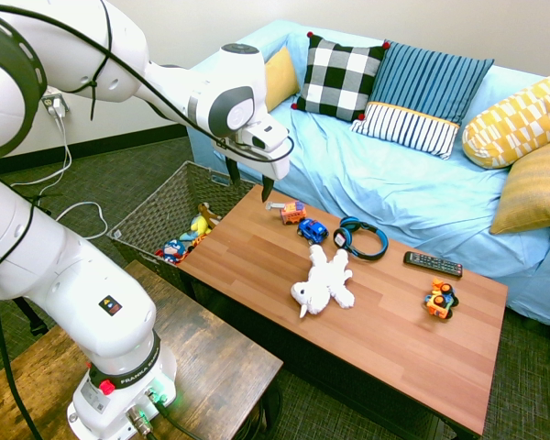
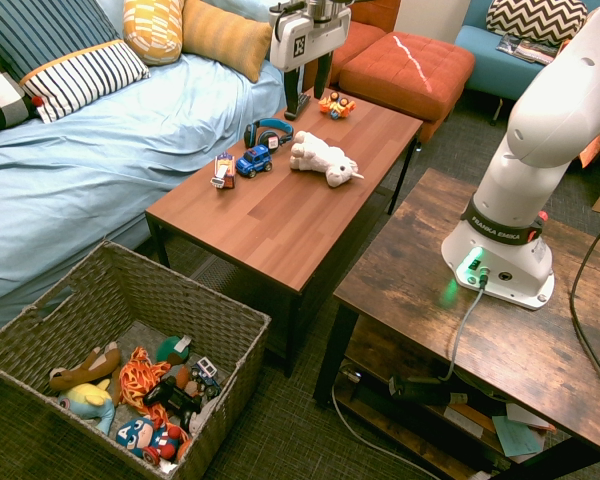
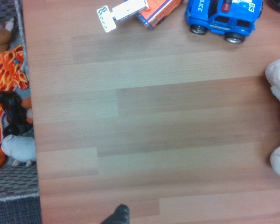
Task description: Put the stuffed toy in the basket
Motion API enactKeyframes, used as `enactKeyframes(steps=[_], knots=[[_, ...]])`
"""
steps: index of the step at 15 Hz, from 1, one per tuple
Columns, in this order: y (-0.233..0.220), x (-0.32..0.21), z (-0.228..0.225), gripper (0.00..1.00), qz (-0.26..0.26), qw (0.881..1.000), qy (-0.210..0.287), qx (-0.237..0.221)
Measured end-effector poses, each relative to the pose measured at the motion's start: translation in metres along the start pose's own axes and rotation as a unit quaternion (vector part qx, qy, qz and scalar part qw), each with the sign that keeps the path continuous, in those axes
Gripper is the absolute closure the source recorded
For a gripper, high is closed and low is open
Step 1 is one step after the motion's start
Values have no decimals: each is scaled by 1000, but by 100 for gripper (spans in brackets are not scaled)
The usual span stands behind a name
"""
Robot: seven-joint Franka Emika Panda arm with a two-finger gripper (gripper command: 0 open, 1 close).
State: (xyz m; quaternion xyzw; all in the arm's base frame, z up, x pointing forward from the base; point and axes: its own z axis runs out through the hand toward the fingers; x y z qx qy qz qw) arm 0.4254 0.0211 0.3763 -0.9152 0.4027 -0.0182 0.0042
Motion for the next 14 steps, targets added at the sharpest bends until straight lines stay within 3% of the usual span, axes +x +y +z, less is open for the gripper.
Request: enactKeyframes(steps=[6,14], knots=[[27,37,16,0,32,999,14,-17],[102,106,117,0,93,994,14,-48]])
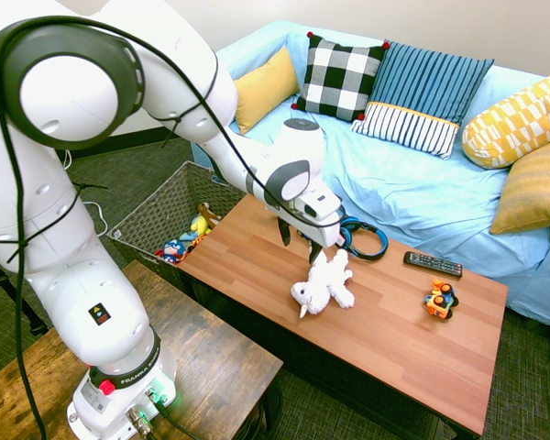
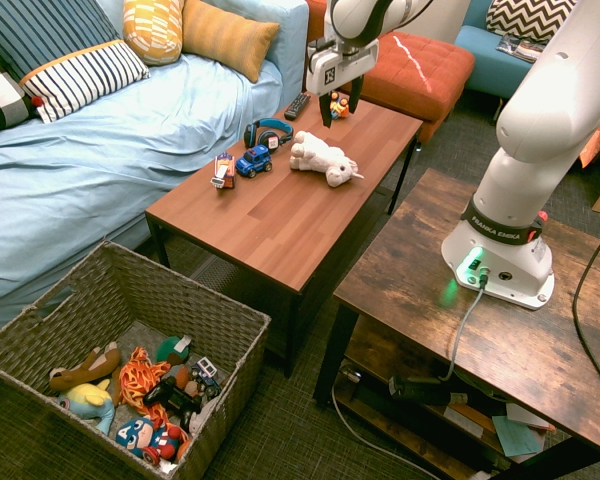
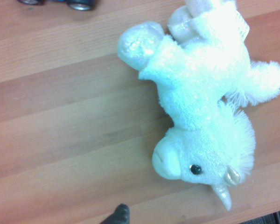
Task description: Put the stuffed toy in the basket
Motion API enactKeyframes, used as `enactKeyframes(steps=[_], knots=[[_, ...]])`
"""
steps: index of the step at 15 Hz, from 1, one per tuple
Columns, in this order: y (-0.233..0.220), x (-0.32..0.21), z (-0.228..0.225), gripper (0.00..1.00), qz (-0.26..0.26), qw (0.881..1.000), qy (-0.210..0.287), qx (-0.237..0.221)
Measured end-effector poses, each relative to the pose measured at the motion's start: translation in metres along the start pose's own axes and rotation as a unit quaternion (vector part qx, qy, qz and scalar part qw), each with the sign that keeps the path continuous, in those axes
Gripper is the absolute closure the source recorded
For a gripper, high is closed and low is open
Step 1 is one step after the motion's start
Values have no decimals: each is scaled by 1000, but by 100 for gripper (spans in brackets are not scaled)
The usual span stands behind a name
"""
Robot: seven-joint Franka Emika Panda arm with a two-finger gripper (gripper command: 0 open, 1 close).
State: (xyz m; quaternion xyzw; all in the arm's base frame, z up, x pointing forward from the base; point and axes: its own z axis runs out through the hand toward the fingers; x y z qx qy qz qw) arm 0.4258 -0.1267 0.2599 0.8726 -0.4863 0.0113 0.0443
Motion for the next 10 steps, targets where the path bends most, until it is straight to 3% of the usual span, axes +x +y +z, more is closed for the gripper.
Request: enactKeyframes(steps=[10], knots=[[-23,36,101,0,41,999,-25,-10]])
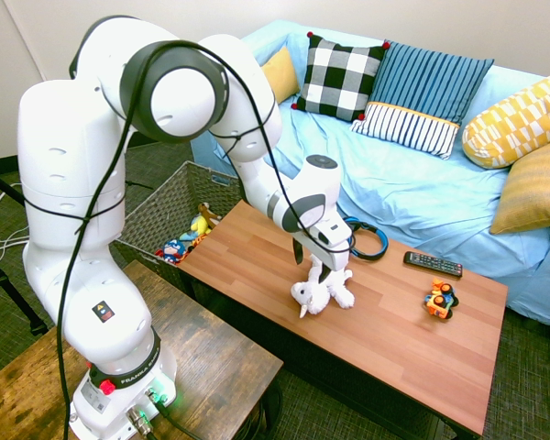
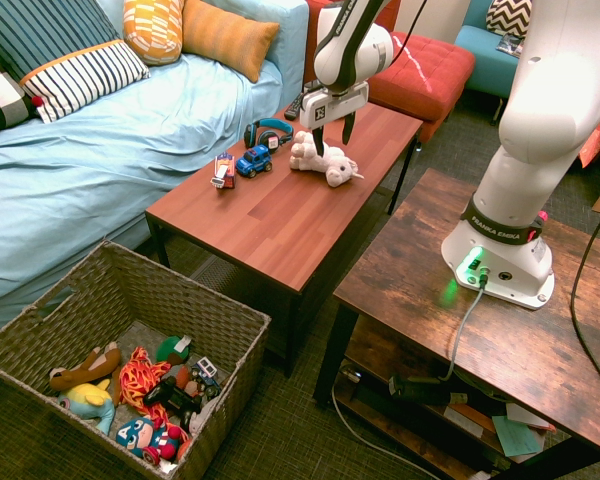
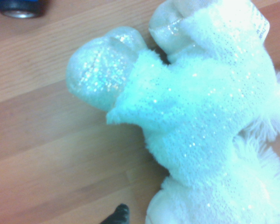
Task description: Put the stuffed toy in the basket
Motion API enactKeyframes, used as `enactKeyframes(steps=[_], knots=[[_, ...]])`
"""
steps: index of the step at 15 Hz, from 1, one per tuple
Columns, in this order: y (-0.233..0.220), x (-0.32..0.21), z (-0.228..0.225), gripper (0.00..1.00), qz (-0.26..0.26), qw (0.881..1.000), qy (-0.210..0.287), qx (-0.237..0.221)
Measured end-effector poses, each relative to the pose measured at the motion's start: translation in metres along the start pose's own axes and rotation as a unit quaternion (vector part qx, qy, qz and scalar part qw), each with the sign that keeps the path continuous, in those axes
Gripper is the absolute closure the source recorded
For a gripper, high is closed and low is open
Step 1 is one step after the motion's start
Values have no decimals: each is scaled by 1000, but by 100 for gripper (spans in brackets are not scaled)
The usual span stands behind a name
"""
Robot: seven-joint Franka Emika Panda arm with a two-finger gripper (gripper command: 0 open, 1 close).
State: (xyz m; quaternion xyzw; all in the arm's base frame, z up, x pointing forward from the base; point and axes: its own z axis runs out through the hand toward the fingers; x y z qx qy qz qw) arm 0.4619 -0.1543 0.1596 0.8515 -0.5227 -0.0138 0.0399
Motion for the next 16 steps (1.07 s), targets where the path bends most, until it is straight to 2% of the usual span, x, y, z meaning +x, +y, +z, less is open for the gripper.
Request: enactKeyframes(steps=[6,7,16], knots=[[-17,15,43,0,17,1000,-7,-6],[-17,17,50,100,20,1000,-8,-7],[-16,22,70,100,18,1000,-16,-10]])
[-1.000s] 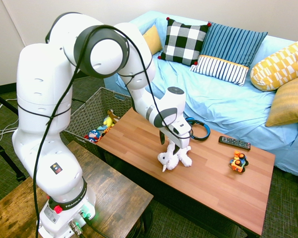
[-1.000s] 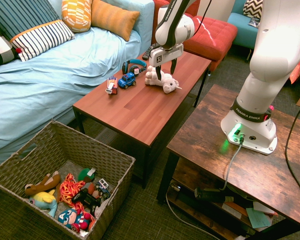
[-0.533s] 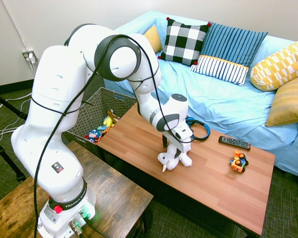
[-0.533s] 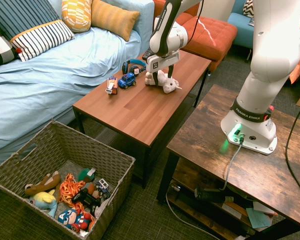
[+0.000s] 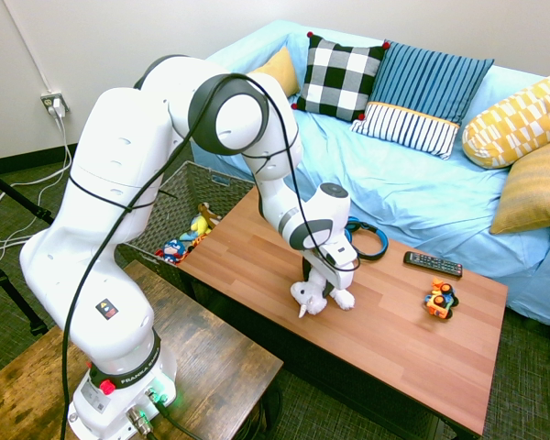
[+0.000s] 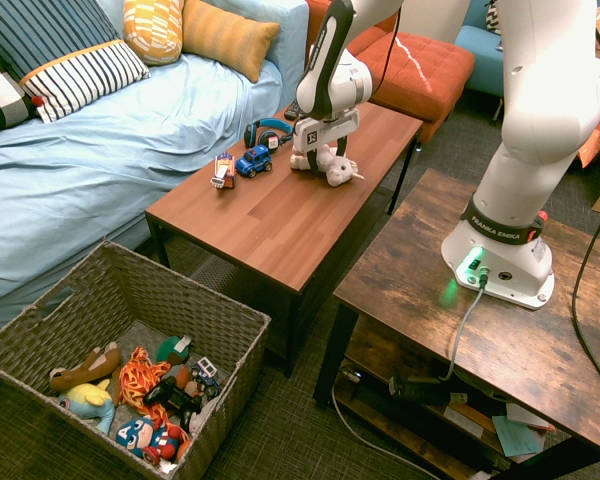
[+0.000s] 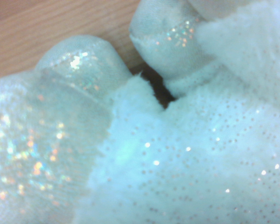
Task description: Put the stuffed toy in the basket
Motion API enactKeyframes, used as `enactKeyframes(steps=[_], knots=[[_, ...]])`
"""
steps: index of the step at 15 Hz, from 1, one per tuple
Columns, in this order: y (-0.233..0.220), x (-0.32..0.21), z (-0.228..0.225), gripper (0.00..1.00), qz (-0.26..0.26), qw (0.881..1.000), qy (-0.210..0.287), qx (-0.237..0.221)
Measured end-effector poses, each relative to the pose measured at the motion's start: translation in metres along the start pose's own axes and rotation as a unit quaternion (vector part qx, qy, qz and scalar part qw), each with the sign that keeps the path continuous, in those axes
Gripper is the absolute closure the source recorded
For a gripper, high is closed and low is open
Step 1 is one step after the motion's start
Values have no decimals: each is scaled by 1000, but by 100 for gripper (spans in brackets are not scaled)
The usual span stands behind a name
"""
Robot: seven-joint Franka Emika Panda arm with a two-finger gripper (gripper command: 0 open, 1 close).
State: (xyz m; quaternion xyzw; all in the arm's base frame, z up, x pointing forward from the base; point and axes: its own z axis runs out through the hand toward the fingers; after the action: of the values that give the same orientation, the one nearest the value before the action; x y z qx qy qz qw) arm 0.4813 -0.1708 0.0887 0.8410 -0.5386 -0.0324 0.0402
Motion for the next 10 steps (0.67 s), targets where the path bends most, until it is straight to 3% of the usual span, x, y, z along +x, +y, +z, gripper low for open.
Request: enactKeyframes(steps=[10], knots=[[-10,-8,-7,100,-11,1000,2,9]])
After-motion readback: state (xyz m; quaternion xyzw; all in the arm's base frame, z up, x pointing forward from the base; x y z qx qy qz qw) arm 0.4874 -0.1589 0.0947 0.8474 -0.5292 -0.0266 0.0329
